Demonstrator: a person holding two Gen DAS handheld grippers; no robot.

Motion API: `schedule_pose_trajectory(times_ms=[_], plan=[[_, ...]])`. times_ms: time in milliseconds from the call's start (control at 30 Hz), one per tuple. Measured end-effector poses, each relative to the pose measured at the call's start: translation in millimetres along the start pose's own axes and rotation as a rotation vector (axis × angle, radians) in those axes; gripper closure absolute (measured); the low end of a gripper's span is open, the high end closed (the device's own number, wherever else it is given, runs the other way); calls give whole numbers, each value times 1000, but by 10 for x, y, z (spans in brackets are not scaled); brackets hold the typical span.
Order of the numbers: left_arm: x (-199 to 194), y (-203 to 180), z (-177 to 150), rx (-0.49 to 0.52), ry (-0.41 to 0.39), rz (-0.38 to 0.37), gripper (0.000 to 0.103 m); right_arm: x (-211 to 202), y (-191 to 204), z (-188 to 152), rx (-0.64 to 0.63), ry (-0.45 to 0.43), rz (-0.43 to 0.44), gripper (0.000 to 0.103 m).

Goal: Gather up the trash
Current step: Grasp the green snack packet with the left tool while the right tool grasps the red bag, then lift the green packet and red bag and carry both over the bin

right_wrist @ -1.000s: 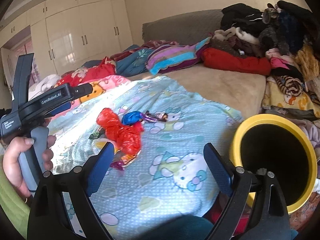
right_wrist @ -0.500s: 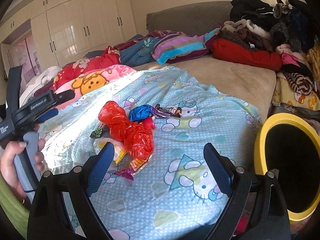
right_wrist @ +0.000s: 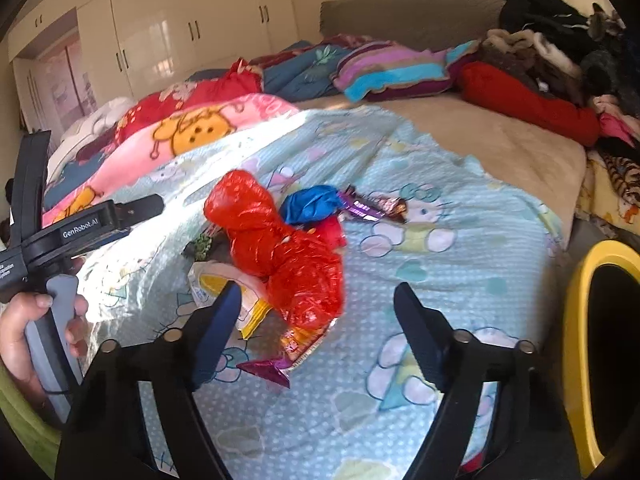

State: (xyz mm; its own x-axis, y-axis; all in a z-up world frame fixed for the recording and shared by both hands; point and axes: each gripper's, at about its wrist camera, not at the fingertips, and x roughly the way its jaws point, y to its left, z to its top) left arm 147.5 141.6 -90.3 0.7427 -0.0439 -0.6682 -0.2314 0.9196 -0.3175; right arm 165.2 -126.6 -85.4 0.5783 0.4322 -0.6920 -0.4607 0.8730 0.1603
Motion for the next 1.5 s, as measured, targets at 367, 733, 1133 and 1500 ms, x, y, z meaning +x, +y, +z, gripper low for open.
schedule_pose_trajectory(times_ms=[367,733,1133,1500], plan=[[428,115,-204,-136,139,-91,61,316,-13,-45,35,72,27,57],[526,122,-244,-210,149,-131,83,352,-5,-83,26,69,43,86],[329,48,-153,-169,77,-156,102,58,-66,-117,52,2,27,88],[40,-122,-29,-82,20,-144,102,-205,-81,-193,50,-32,28,88]])
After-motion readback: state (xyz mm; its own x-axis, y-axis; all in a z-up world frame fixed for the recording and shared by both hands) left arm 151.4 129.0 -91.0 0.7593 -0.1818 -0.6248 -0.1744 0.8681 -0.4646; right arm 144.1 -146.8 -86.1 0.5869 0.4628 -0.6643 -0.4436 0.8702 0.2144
